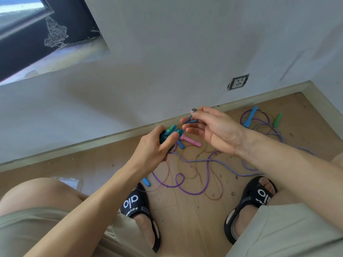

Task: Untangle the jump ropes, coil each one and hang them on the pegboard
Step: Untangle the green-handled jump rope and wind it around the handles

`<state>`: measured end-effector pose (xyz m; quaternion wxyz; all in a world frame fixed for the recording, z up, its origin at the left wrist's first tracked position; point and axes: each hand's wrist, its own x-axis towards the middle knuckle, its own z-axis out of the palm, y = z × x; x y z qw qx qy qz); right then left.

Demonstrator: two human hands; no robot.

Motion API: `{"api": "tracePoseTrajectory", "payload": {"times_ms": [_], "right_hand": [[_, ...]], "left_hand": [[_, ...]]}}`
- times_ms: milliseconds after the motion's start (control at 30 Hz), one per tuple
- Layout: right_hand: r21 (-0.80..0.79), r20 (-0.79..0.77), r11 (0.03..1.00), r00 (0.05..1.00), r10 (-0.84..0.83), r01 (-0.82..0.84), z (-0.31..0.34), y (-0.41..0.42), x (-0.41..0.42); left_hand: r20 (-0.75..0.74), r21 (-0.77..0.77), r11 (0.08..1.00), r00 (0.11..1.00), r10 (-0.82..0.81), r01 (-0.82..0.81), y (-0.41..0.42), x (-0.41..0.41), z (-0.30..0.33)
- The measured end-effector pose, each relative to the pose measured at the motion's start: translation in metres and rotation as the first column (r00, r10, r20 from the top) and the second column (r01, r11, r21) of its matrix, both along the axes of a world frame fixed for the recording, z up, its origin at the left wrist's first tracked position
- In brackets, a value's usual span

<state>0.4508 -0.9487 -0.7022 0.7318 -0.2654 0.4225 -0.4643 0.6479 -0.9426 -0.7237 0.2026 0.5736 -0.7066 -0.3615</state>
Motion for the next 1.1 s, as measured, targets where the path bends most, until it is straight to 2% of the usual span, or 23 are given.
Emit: {"api": "tracePoseTrajectory", "payload": {"times_ms": [100, 333, 400, 467, 500, 667, 767, 867, 933, 1033, 1100], "right_hand": [[0.009, 0.021, 1.000, 1.000, -0.024, 0.024, 0.002, -0.001, -0.003], [-0.098, -0.096, 0.994, 0.994, 0.046, -0.055, 0.006, 0.009, 0.002], [-0.171, -0.251, 0.982, 0.967, 0.034, -0.078, 0.004, 0.009, 0.000], [-0.252, -0.456, 0.955, 0.889, 0.027, -0.158, 0.001, 0.011, 0.000], [-0.272, -0.507, 0.943, 0.862, 0.029, -0.191, 0.000, 0.013, 0.002], [-0.302, -0.596, 0.929, 0.803, -0.007, -0.216, -0.014, 0.020, 0.008], [-0.224, -0.695, 0.951, 0.719, -0.001, -0.215, -0.029, 0.020, 0.005], [-0.116, -0.683, 0.944, 0.715, 0.149, -0.308, -0.033, 0.026, 0.009], [-0.152, -0.627, 0.941, 0.766, 0.144, -0.302, -0.027, 0.027, 0.011], [-0.241, -0.534, 0.939, 0.841, 0.082, -0.245, -0.013, 0.027, 0.012], [-0.282, -0.543, 0.916, 0.834, 0.095, -0.287, -0.007, 0.034, 0.020]], "left_hand": [[-0.041, 0.021, 0.999, 0.998, 0.049, -0.048, -0.001, -0.001, 0.004], [-0.018, 0.056, 0.998, 0.999, 0.041, -0.039, 0.001, -0.004, -0.001], [-0.047, 0.083, 0.995, 0.997, 0.054, -0.050, -0.001, -0.004, 0.001], [-0.088, 0.109, 0.991, 0.993, 0.083, -0.073, -0.002, -0.004, 0.003], [-0.104, 0.122, 0.989, 0.990, 0.094, -0.081, -0.002, -0.005, 0.003], [-0.209, 0.182, 0.968, 0.955, 0.212, -0.175, -0.003, -0.009, 0.002], [-0.352, 0.296, 0.924, 0.872, 0.340, -0.241, -0.008, -0.007, 0.005], [-0.331, 0.303, 0.918, 0.876, 0.352, -0.255, -0.007, -0.006, 0.004], [-0.266, 0.289, 0.912, 0.891, 0.369, -0.292, -0.009, -0.003, 0.000], [-0.246, 0.333, 0.888, 0.880, 0.407, -0.318, -0.017, 0.000, -0.006], [-0.208, 0.368, 0.870, 0.882, 0.422, -0.328, -0.019, 0.001, -0.013]]}}
